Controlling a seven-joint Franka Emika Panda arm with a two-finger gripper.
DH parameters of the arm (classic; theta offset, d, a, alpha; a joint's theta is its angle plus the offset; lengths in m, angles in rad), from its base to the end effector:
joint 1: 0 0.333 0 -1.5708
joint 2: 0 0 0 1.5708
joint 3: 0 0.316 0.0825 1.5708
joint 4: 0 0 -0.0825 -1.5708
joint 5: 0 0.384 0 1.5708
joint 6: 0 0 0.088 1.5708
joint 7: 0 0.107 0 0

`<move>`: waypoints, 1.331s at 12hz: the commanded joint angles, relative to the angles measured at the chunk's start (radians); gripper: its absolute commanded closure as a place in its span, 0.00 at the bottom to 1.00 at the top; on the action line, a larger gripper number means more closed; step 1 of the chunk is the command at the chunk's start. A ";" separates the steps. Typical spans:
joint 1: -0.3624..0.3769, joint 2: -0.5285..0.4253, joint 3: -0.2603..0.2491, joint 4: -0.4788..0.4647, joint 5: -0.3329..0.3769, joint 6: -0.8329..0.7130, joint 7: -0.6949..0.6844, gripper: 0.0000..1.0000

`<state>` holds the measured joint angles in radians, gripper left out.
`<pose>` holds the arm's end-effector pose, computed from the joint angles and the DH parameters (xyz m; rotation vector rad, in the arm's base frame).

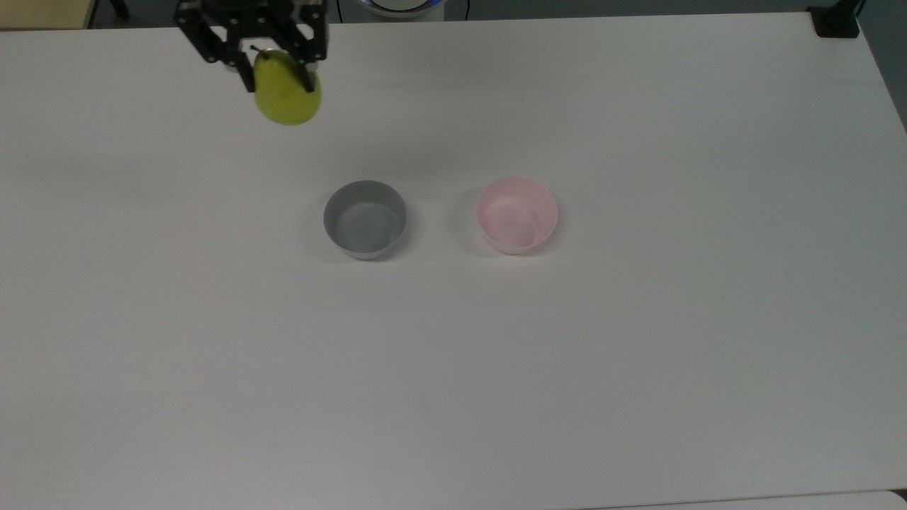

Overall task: Place the pear in the bowl
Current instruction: 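Carry the pear past the grey bowl to above the pink bowl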

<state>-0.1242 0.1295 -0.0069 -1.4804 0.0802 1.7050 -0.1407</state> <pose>0.6031 -0.0716 0.6053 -3.0719 -0.0042 -0.1613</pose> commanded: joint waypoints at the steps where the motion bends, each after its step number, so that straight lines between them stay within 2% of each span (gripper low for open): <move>1: 0.113 -0.067 -0.005 -0.087 0.019 0.004 0.087 0.92; 4: 0.208 -0.090 0.004 -0.196 0.021 0.149 0.142 0.92; 9: 0.316 -0.073 0.025 -0.371 0.041 0.415 0.156 0.92; 14: 0.368 0.028 0.036 -0.402 0.026 0.527 0.188 0.91; 16: 0.391 0.071 0.038 -0.400 -0.016 0.570 0.240 0.91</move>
<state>0.2356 0.1700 0.0288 -1.8677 0.1001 2.2118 0.0303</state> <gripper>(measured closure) 0.392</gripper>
